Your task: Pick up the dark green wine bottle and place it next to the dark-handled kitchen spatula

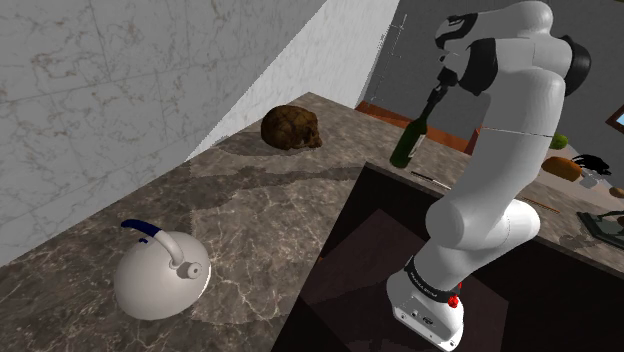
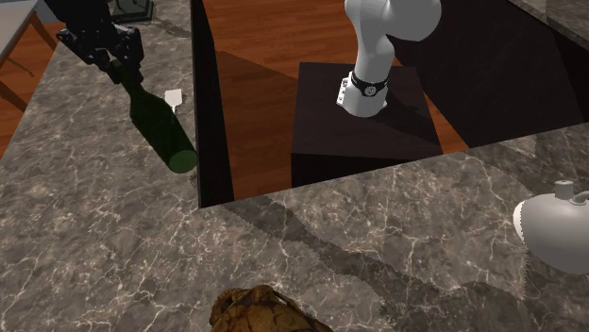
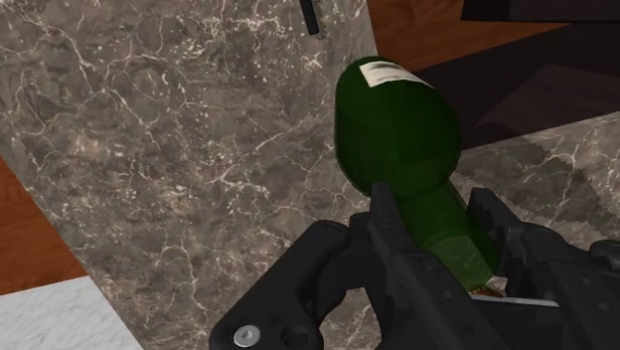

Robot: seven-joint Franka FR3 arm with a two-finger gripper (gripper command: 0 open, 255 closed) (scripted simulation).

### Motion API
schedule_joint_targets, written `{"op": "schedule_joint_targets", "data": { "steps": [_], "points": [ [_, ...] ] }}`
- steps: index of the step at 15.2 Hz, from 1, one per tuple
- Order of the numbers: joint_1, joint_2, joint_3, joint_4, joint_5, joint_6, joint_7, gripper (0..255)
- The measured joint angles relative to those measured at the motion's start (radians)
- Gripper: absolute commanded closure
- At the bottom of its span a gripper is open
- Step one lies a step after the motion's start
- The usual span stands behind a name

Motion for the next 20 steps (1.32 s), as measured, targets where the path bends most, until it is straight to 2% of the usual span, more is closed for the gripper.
{"op": "schedule_joint_targets", "data": {
  "steps": [5,11,12,18,20],
  "points": [
    [0.009,0.001,0.003,-0.066,0.003,0.066,-0.008,255],
    [0.010,0.001,0.003,-0.076,0.004,0.076,-0.009,255],
    [0.010,0.001,0.003,-0.076,0.004,0.076,-0.009,0],
    [0.009,0.001,0.003,-0.076,0.004,0.076,-0.009,0],
    [0.004,0.001,0.002,-0.035,0.002,0.037,-0.005,0]
  ]
}}
